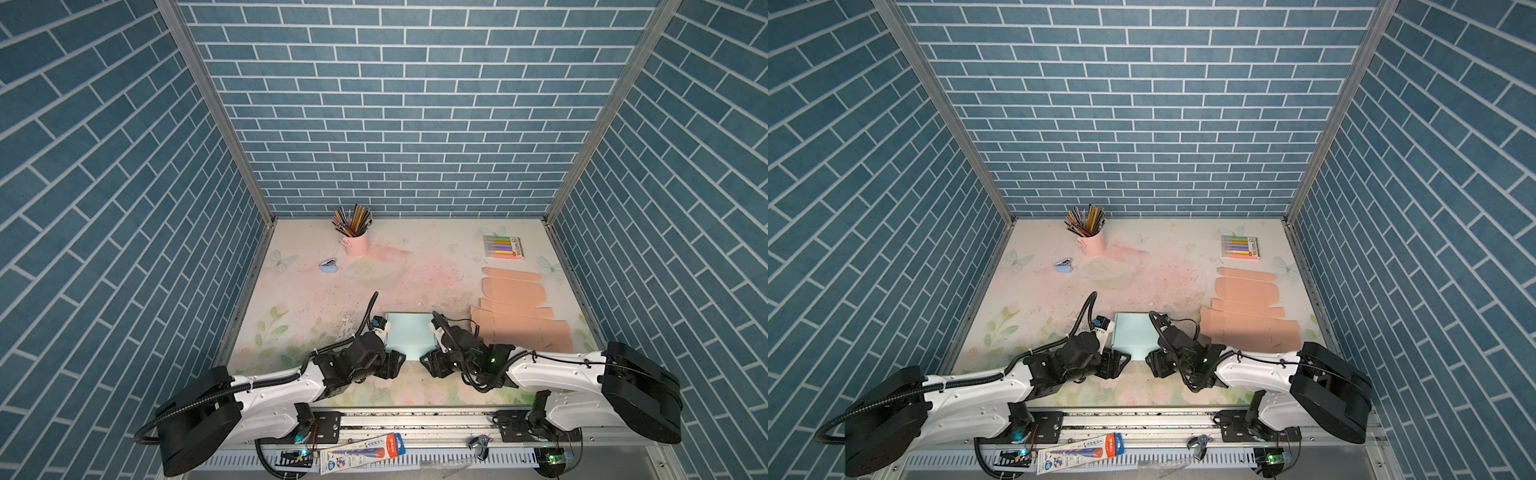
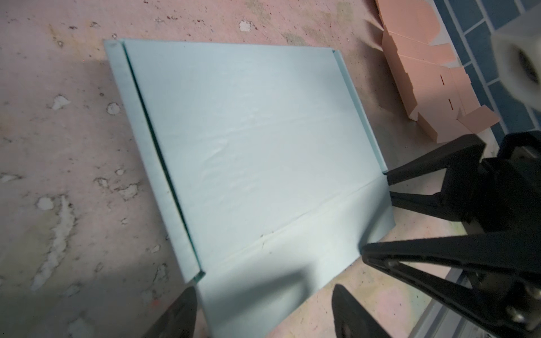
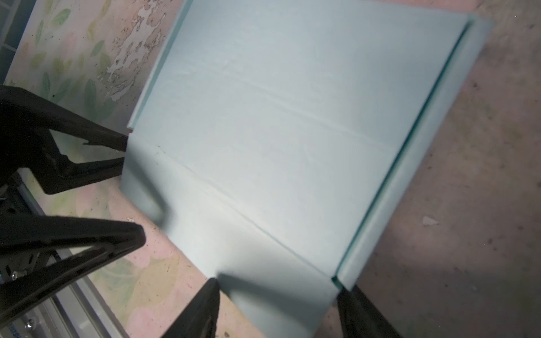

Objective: Fold the paper box

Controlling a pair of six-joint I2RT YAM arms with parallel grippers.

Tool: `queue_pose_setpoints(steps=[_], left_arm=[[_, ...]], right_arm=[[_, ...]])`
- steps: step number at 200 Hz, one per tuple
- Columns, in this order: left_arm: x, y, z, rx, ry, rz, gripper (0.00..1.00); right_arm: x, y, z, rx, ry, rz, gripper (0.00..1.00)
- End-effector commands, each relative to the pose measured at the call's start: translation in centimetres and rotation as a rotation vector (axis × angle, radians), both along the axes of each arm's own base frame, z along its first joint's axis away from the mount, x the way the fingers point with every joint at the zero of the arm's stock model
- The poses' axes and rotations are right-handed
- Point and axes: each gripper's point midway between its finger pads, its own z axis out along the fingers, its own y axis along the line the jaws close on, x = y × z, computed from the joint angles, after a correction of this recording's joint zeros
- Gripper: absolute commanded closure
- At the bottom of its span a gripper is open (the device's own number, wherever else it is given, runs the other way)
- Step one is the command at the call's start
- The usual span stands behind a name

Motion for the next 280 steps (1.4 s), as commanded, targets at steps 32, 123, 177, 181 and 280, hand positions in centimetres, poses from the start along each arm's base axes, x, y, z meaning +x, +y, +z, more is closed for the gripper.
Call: queue_pose_setpoints(steps=[32, 123, 177, 181, 280], left_arm=[[0.1, 0.1, -0.6, 0.006, -0.009, 0.018, 0.29], [0.3, 0.6, 0.3, 0.014, -0.03, 0.026, 0.27], [1.0, 1.0, 2.2, 0.029, -0.084, 0.028, 0.24], [1.1, 1.1, 2.3, 0.034, -0.087, 0.03, 0.24], [7.3, 2.5, 2.9, 0.122, -0.168, 0.125, 0.24]], right_arm=[[0.3, 0.1, 0.0, -0.006, -0.007, -0.028, 0.36], [0.5, -0.2, 0.1, -0.011, -0.018, -0.042, 0.37], [0.7, -0.3, 0.3, -0.013, -0.026, -0.046, 0.36], [0.7, -0.2, 0.2, -0.013, -0.026, -0.045, 0.37], [1.0, -0.3, 0.6, -0.016, -0.043, -0.056, 0.37]])
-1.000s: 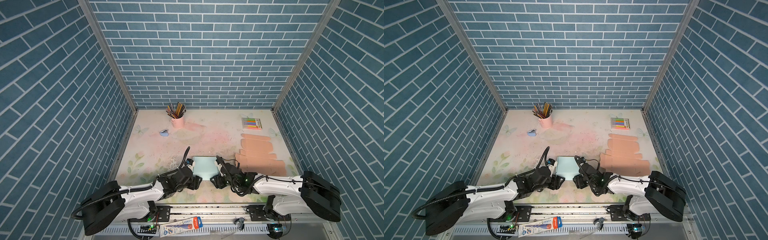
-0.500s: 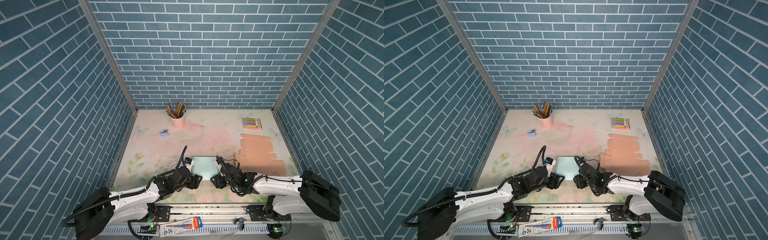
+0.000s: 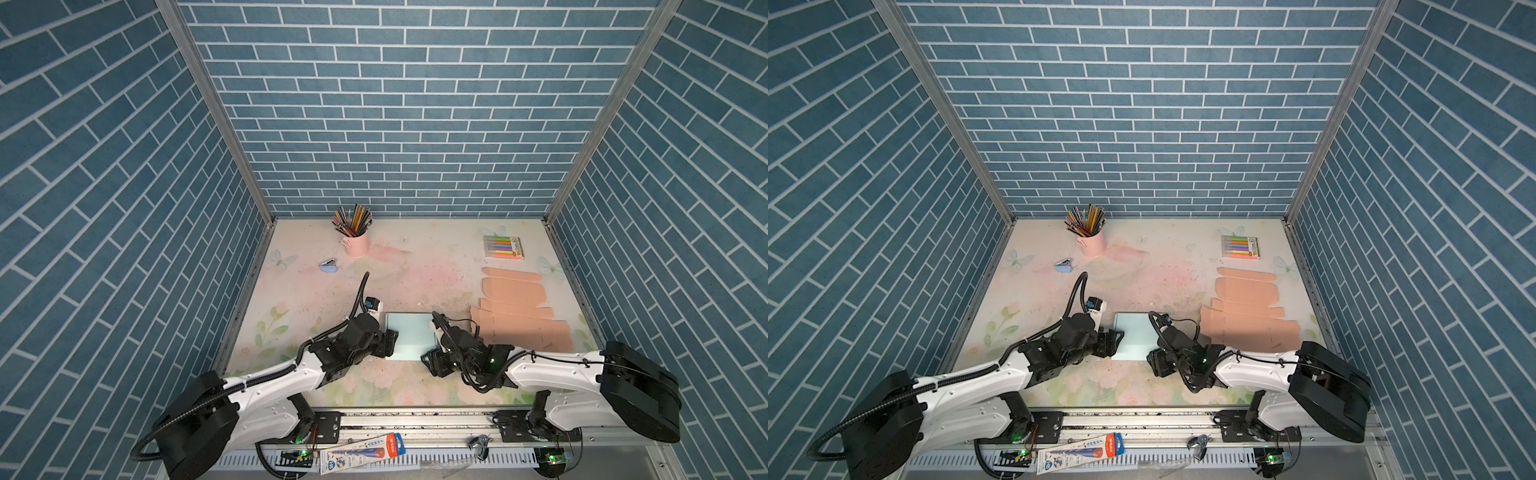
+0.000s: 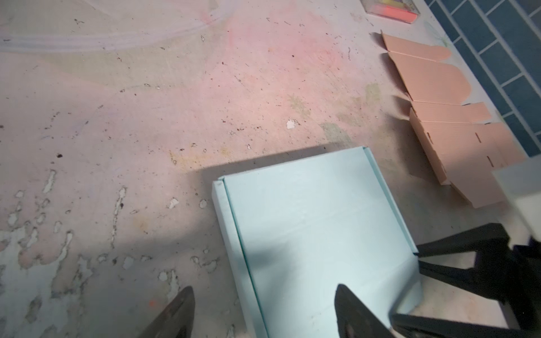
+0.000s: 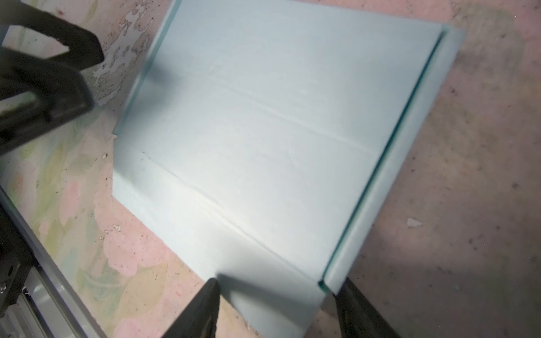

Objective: Fold the paper box

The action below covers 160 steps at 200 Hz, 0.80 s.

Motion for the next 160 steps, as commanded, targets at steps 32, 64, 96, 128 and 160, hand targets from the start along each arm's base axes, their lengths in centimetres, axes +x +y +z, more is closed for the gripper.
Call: queue_pose_setpoints(steps=[32, 64, 96, 128, 160], left_arm=[[1.7, 0.8, -1.0, 0.103, -0.031, 0.022, 0.25], [1.6, 0.9, -1.7, 0.115, -0.019, 0.02, 0.25], [1.5, 0.9, -2.3, 0.113, -0.007, 0.014, 0.26], [1.4, 0.7, -2.8, 0.11, 0.005, 0.004, 0.26], [1.1, 0.7, -3.3, 0.107, 0.017, -0.004, 0.26]], right_arm=[[0.6, -0.3, 0.4, -0.015, -0.023, -0.039, 0.36], [0.8, -0.3, 0.1, -0.027, -0.024, -0.046, 0.37], [0.9, -0.3, -0.4, -0.036, -0.022, -0.055, 0.36], [1.1, -0.3, -0.9, -0.051, -0.023, -0.061, 0.37], [1.2, -0.5, -1.0, -0.06, -0.028, -0.069, 0.37]])
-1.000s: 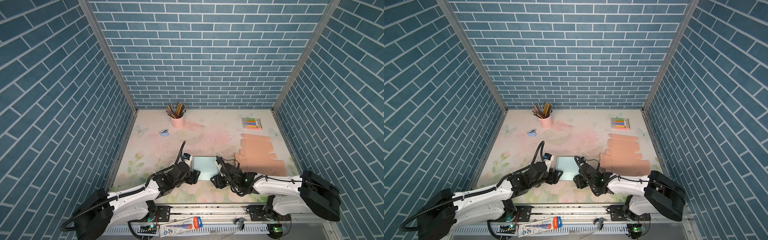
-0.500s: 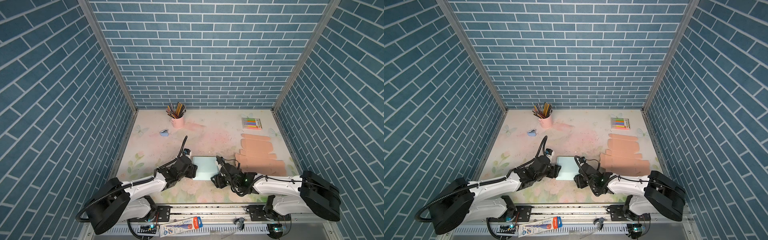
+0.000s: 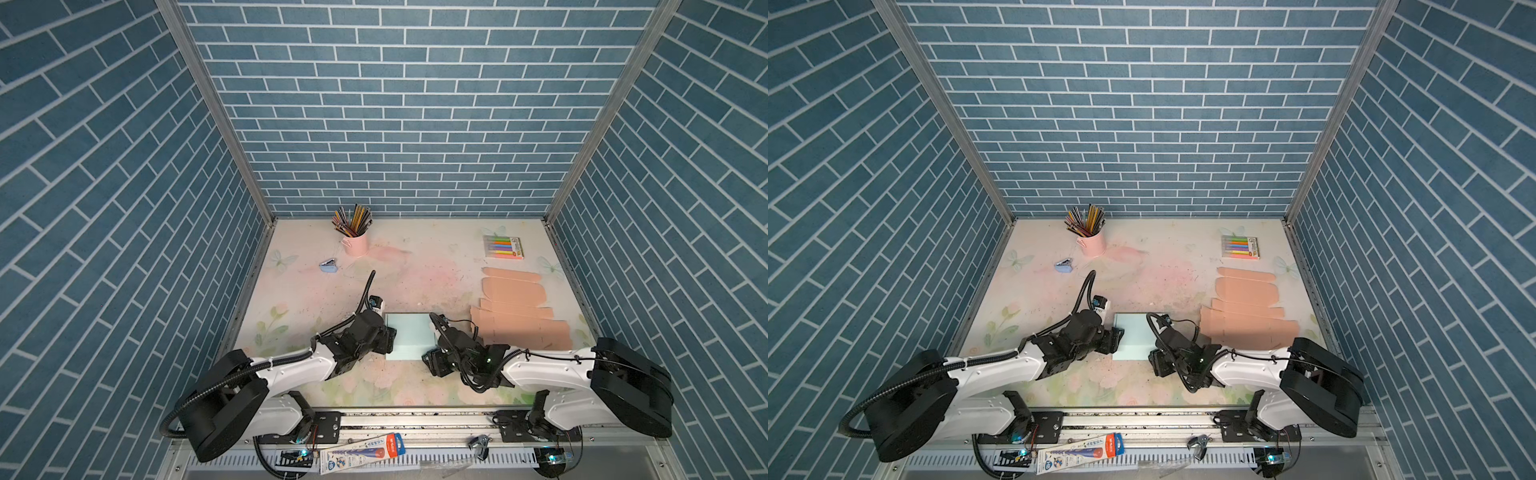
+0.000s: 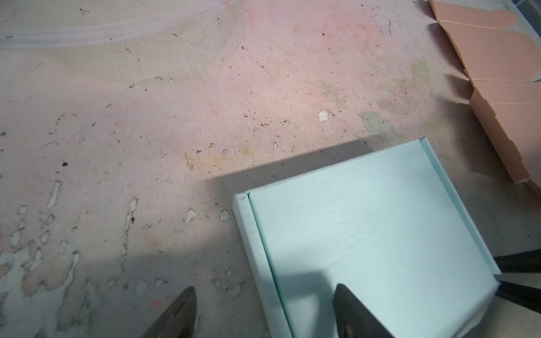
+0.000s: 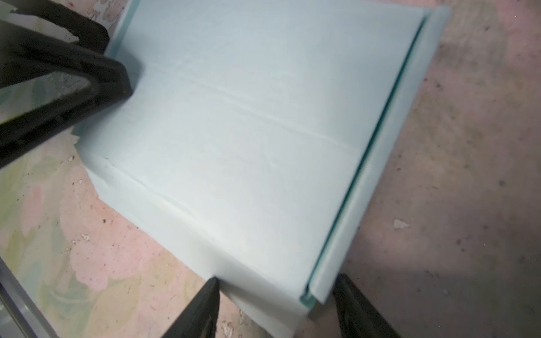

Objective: Fold the paper box

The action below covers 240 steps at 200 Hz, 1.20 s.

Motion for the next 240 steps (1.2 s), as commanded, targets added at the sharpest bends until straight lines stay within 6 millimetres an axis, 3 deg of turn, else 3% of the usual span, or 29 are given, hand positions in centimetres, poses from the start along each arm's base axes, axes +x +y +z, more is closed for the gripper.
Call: queue_pose_setpoints(steps=[1, 63, 117, 163, 240], left_arm=[[-0.4, 0.5, -1.0, 0.022, 0.025, -0.005, 0.26], [-0.8, 0.5, -0.7, 0.006, 0.031, -0.011, 0.26], [-0.6, -1.0, 2.6, -0.07, -0.018, -0.088, 0.26], [1.6, -2.6, 4.4, -0.147, -0.042, -0.133, 0.26], [5.3, -3.9, 3.8, -0.133, -0.018, -0.144, 0.25]], right_arm=[[0.6, -0.1, 0.0, -0.015, -0.014, -0.041, 0.37], [0.8, -0.8, -0.2, -0.036, -0.008, -0.067, 0.37], [0.9, -2.0, 0.2, -0.041, -0.022, -0.091, 0.37], [2.1, -2.9, 0.3, -0.041, -0.027, -0.099, 0.37], [4.1, -3.4, -0.1, -0.04, -0.029, -0.104, 0.37]])
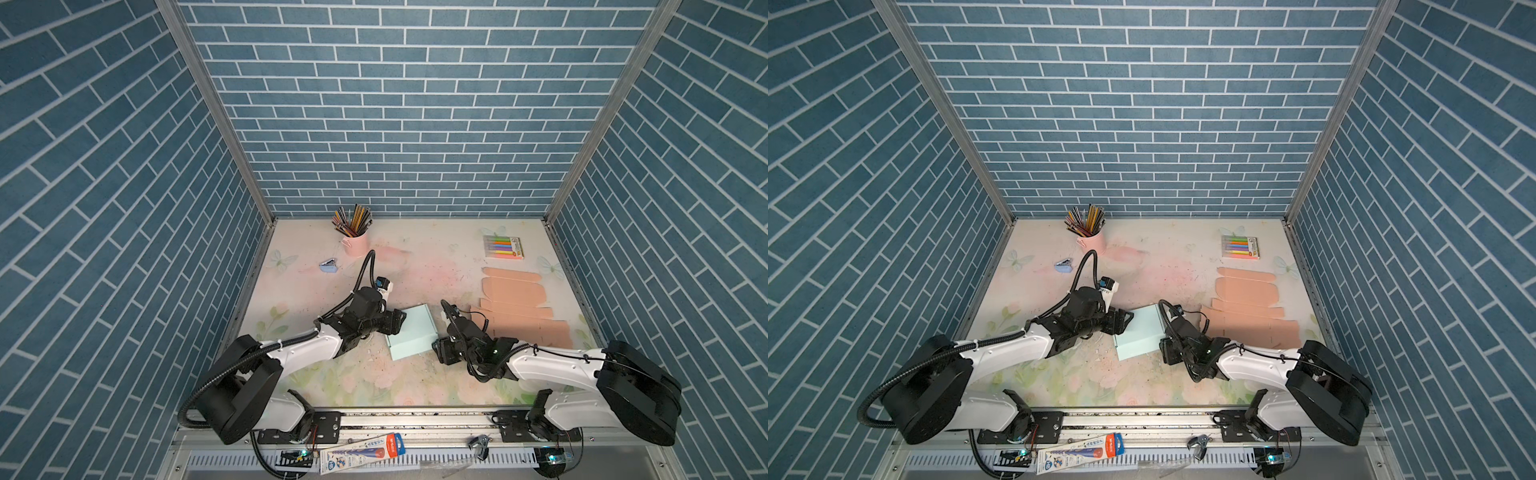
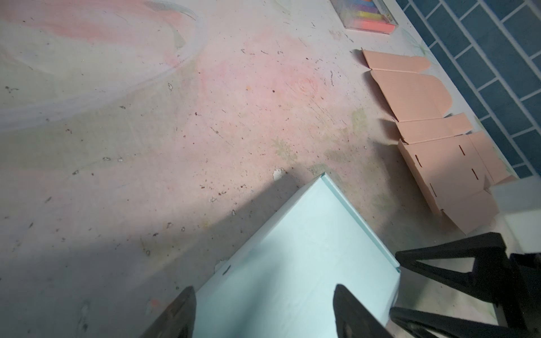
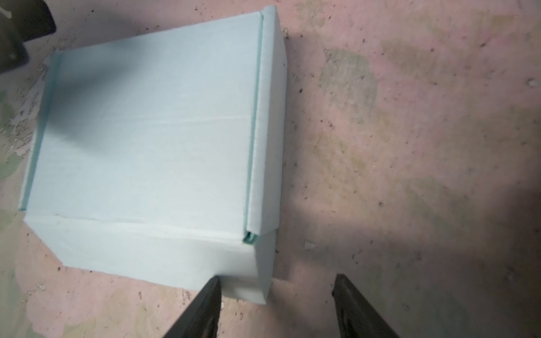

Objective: Fold the paper box

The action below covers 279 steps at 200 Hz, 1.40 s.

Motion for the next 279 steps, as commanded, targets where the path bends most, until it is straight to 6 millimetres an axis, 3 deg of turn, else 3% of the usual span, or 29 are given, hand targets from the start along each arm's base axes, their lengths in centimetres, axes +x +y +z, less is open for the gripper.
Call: queue_pose_setpoints(steps=[1, 68, 150, 279], left_arm=[[1.1, -0.8, 0.6, -0.01, -0.022, -0.025, 0.25], [1.7, -0.3, -1.3, 0.011, 0.026, -0.02, 0.25], [-0.8, 0.1, -2.2, -0.044, 0.083, -0.046, 0.26], [-4.8, 1.2, -2.2, -0.168, 0.133, -0.05, 0.27]], right_arm=[[0.3, -0.1, -0.5, -0.01, 0.002, 0.019, 0.37], [2.5, 0.5, -0.5, -0.003, -0.009, 0.027, 0.37], [4.8, 1.6, -0.8, -0.01, -0.028, 0.023, 0.38], [4.5, 3.4, -1.2, -0.063, -0.026, 0.072, 0.4]])
